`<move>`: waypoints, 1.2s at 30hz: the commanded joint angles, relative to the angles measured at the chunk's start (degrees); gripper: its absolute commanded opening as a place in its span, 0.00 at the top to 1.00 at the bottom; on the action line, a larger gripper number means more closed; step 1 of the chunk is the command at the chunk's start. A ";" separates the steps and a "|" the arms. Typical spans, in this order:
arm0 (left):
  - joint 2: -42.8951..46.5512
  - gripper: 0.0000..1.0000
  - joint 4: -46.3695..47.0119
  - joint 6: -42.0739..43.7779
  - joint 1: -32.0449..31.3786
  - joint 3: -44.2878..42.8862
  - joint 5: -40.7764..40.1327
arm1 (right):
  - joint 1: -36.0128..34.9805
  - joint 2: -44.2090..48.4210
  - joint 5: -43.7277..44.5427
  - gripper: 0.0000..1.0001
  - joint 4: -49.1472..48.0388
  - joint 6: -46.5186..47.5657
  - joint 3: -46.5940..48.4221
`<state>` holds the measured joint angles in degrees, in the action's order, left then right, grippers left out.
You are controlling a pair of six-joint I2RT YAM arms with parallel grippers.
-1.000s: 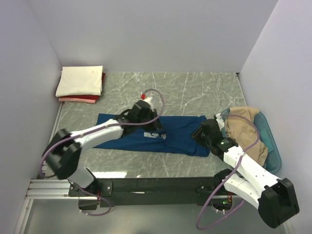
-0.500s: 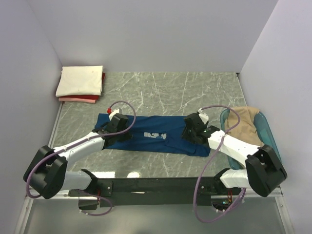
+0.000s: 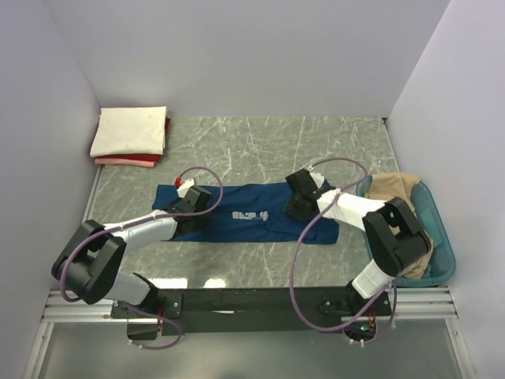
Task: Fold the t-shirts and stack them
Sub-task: Fold the tshirt
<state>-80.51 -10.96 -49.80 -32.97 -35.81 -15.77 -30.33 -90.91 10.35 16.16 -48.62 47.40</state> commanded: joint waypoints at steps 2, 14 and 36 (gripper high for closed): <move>-0.26 0.82 1.03 0.06 -0.16 2.67 4.34 | 1.93 -5.84 -0.15 0.60 2.38 3.88 5.85; 3.43 0.82 0.15 -13.99 -12.46 4.97 8.12 | 4.92 -26.76 -0.94 0.64 16.35 15.13 37.05; -3.44 0.79 -2.29 -10.41 -21.08 -13.85 4.71 | 8.18 -41.64 -8.24 0.65 24.53 26.65 68.02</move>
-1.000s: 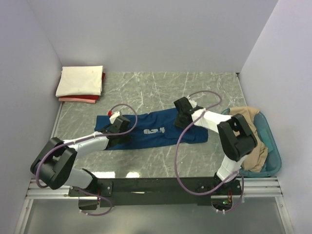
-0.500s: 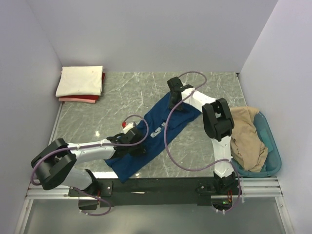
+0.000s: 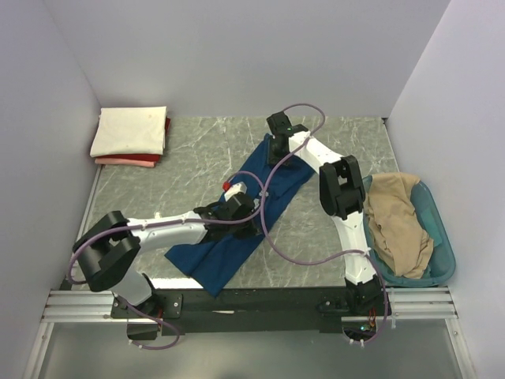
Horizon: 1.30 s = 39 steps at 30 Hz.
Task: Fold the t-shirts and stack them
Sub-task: Fold the tshirt
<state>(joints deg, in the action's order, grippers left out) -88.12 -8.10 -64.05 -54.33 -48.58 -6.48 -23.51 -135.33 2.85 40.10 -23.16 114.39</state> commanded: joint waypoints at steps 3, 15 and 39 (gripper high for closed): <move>8.13 0.79 -8.50 6.48 0.45 1.28 -8.10 | 1.45 7.87 -0.83 0.65 -0.98 0.83 -2.22; 19.03 0.82 -13.08 5.96 0.01 16.75 -6.18 | 1.45 20.98 -0.39 0.65 -5.72 -2.86 -21.03; 0.50 0.83 0.27 8.06 -3.95 7.10 4.63 | 5.84 3.51 4.18 0.66 -0.81 -0.49 -8.50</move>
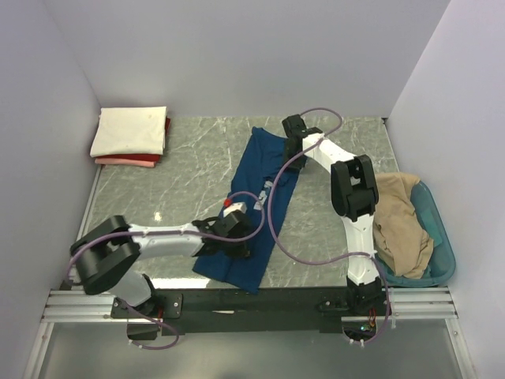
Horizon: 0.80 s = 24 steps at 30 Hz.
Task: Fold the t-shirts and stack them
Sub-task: Fold the tshirt
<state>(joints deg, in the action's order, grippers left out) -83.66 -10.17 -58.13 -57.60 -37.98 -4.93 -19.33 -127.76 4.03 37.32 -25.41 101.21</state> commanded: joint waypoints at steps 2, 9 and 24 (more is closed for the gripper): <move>-8.52 0.83 2.53 2.76 -0.76 -7.79 3.34 | 2.54 -5.91 2.74 0.66 3.63 2.47 9.59; -18.90 0.85 7.80 -0.84 -1.81 -16.68 8.80 | 3.86 -12.68 1.86 0.66 7.42 3.70 21.22; -8.91 0.73 2.18 3.28 -2.16 -20.47 4.32 | 5.89 -2.94 -3.59 0.66 6.62 3.70 22.98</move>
<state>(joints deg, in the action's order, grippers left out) -99.13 -6.22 -58.24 -59.81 -56.40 1.52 -13.69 -139.09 1.37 43.94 -22.17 123.39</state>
